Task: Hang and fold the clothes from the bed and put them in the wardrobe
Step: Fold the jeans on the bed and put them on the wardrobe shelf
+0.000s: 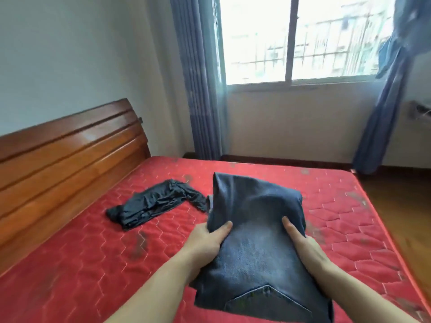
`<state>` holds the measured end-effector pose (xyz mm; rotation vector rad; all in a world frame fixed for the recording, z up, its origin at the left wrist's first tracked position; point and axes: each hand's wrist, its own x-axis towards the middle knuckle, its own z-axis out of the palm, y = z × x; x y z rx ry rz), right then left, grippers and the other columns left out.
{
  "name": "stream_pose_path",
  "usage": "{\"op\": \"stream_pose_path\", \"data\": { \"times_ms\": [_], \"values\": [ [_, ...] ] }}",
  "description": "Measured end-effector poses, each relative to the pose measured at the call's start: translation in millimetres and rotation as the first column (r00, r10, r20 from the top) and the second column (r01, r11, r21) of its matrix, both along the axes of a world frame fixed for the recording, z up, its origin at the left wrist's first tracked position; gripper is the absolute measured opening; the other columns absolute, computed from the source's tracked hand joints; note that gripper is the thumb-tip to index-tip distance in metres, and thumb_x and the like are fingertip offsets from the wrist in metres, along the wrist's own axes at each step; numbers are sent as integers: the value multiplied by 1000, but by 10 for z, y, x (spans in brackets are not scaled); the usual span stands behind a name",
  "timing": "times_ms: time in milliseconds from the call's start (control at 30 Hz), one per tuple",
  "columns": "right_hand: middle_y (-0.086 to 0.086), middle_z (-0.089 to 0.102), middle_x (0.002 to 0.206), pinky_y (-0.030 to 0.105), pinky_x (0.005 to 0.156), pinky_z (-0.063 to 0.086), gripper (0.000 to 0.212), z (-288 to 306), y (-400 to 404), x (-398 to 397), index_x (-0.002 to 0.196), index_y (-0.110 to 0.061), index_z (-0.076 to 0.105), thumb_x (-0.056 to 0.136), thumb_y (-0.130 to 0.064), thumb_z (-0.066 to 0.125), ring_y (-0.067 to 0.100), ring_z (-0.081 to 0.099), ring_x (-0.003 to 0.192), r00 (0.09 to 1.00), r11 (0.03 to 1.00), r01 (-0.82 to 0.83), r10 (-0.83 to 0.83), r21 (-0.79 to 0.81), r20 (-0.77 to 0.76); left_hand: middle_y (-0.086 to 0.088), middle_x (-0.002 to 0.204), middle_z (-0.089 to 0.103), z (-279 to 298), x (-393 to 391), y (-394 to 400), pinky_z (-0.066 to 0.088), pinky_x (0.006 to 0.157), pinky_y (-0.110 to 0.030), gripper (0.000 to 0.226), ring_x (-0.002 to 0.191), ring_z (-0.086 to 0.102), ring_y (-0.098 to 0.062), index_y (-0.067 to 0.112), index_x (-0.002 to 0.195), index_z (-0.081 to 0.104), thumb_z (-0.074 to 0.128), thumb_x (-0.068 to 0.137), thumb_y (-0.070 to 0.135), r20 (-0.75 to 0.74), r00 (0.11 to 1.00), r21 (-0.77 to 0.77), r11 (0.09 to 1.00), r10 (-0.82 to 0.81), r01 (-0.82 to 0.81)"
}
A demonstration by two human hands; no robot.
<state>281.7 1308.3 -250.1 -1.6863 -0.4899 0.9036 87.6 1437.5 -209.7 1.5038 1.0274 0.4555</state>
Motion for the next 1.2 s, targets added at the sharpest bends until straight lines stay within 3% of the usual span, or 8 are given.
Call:
{"op": "stream_pose_path", "data": {
  "times_ms": [133, 267, 533, 667, 733, 933, 1067, 1200],
  "values": [
    [2, 77, 86, 42, 87, 56, 64, 576, 328, -474, 96, -17, 73, 71, -75, 59, 23, 73, 82, 994, 992, -108, 108, 72, 1, 14, 75, 75, 678, -627, 32, 47, 57, -10, 24, 70, 70, 0, 19, 85, 75, 64, 92, 39, 24, 987, 141, 977, 160, -161],
    [-1, 76, 79, 30, 70, 55, 65, 1015, 671, -1131, 94, -18, 73, 73, -76, 55, 18, 73, 72, 967, 961, -254, 250, 110, 51, 4, 95, 75, 1044, -1408, 48, 52, 91, -31, 34, 95, 69, -16, 14, 104, 73, 63, 91, 43, 47, 932, 201, 911, 358, -360],
    [-8, 73, 79, 31, 76, 53, 60, 1473, 996, -2756, 84, -24, 70, 75, -79, 48, 15, 70, 79, 864, 863, -491, 465, 119, 192, 15, 86, 73, 1210, -3181, -278, 48, 66, -9, 30, 79, 68, 2, 22, 96, 72, 60, 91, 49, 173, 770, 216, 739, 614, -638],
    [-9, 71, 73, 24, 60, 45, 66, 1631, 945, -3778, 77, -22, 70, 77, -81, 40, 12, 67, 74, 780, 790, -607, 572, 86, 252, 20, 81, 72, 1207, -4171, -671, 46, 66, -7, 24, 78, 65, 6, 23, 98, 68, 56, 94, 44, 233, 662, 167, 642, 712, -749],
    [-11, 68, 71, 22, 57, 42, 67, 1733, 874, -4297, 73, -22, 67, 77, -82, 37, 9, 64, 72, 729, 741, -667, 624, 83, 282, 24, 73, 72, 1266, -4670, -937, 46, 57, -5, 18, 69, 66, 10, 26, 93, 65, 56, 95, 41, 255, 614, 110, 609, 747, -786],
    [-17, 70, 63, 22, 55, 45, 66, 2027, 530, -5685, 77, -20, 69, 77, -80, 43, 5, 67, 68, 539, 518, -842, 795, 153, 277, 9, 100, 75, 1578, -5908, -1976, 56, 69, -23, 24, 91, 72, -14, 34, 106, 64, 61, 89, 51, 284, 474, -19, 500, 833, -866],
    [-14, 73, 67, 24, 56, 47, 66, 2218, 182, -6374, 81, -18, 72, 78, -78, 45, 3, 69, 63, 361, 315, -929, 886, 192, 291, 4, 102, 76, 1792, -6376, -2665, 54, 73, -29, 34, 91, 73, -15, 28, 117, 66, 69, 86, 41, 291, 330, -23, 351, 898, -936],
    [-1, 75, 80, 35, 77, 54, 70, 2342, -64, -6701, 87, -16, 71, 75, -80, 46, 18, 70, 80, 209, 152, -970, 920, 190, 331, 7, 91, 77, 1961, -6433, -3110, 53, 75, -31, 45, 83, 73, -14, 29, 110, 67, 70, 78, 60, 298, 86, -76, 113, 951, -991]
  ]
}}
